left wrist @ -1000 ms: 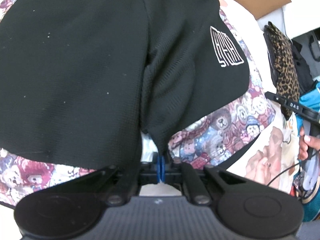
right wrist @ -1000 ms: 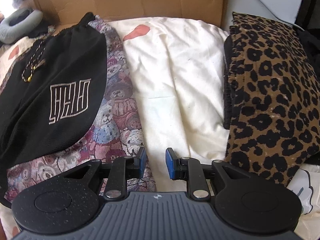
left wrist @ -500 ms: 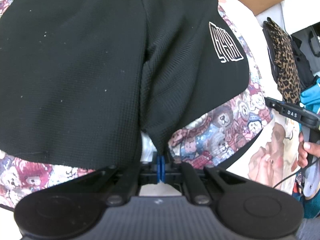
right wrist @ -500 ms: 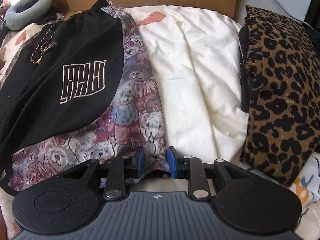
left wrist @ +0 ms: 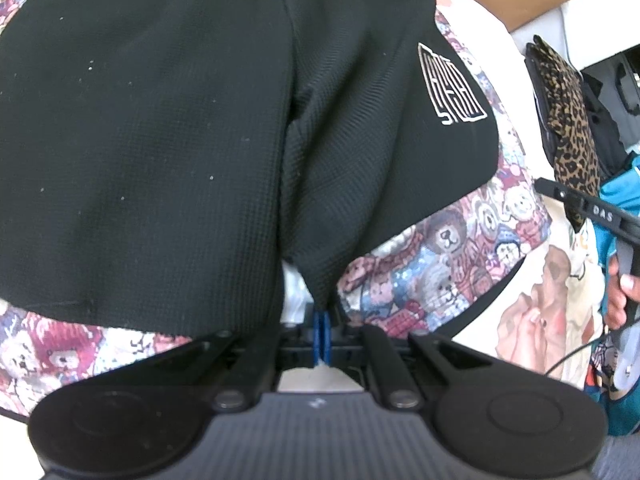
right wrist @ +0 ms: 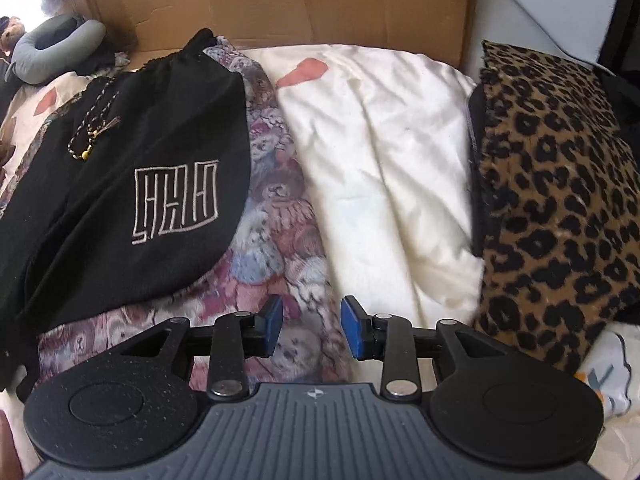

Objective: Fold clothes

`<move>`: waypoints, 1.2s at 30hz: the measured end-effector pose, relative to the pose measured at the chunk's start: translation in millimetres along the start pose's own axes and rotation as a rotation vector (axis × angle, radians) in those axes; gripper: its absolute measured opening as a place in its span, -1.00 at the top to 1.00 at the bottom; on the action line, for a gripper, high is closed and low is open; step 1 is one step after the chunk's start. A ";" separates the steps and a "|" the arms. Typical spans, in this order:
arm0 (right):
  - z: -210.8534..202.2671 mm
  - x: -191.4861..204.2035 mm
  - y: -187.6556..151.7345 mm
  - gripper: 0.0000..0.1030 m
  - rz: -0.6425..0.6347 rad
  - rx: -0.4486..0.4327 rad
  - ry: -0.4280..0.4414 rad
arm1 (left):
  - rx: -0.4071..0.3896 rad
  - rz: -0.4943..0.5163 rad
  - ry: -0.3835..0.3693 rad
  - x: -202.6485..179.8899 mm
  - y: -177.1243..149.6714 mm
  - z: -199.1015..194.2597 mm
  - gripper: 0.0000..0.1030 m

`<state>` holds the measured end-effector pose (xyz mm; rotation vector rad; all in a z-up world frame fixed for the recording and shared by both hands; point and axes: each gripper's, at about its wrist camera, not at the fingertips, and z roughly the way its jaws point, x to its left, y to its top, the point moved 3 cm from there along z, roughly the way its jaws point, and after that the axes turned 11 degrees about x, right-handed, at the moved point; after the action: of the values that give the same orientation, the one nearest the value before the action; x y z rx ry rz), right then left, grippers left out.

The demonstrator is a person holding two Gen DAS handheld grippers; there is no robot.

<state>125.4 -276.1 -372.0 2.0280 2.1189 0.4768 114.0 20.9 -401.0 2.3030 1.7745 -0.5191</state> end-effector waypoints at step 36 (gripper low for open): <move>0.4 54.5 26.9 1.00 -0.123 -0.020 0.048 | -0.002 0.016 0.003 -1.2 -2.1 -3.0 0.94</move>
<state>147.5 -221.3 -358.0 1.8806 2.2407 0.5299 112.2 21.5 -397.6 2.3156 1.7560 -0.5115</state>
